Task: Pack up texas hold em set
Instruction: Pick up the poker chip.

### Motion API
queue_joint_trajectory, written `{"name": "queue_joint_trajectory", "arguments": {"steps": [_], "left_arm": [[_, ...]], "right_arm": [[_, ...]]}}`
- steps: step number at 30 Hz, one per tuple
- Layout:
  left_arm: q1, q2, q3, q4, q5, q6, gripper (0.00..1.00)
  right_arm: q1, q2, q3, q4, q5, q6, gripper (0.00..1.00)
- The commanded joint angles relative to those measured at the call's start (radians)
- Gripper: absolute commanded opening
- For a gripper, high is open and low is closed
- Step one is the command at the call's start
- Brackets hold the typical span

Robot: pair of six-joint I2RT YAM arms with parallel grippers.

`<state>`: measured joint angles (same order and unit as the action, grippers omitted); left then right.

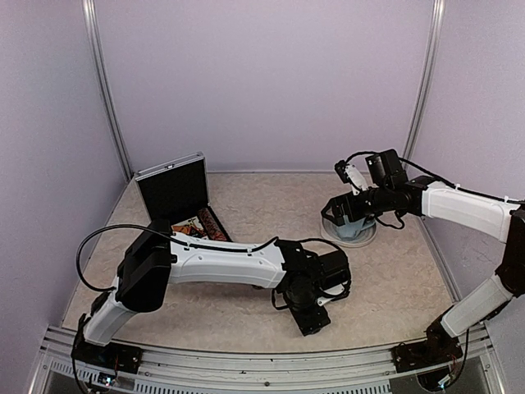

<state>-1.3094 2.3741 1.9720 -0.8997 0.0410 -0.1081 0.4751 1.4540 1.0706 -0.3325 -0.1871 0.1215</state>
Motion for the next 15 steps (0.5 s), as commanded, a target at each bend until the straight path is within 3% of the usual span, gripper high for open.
{"name": "queue_joint_trajectory", "arguments": {"steps": [1,10,15], "left_arm": [[-0.012,0.031,0.033,-0.034,-0.027,-0.015,0.74],[-0.016,0.051,0.023,-0.05,-0.038,-0.036,0.61],[-0.025,0.062,0.034,-0.074,-0.092,-0.047,0.59]], "right_arm": [[-0.01,-0.002,0.017,-0.007,-0.019,-0.001,0.99],[-0.01,0.014,-0.003,0.006,-0.036,0.003,0.99],[-0.01,0.007,-0.009,0.01,-0.035,0.003,0.99]]}}
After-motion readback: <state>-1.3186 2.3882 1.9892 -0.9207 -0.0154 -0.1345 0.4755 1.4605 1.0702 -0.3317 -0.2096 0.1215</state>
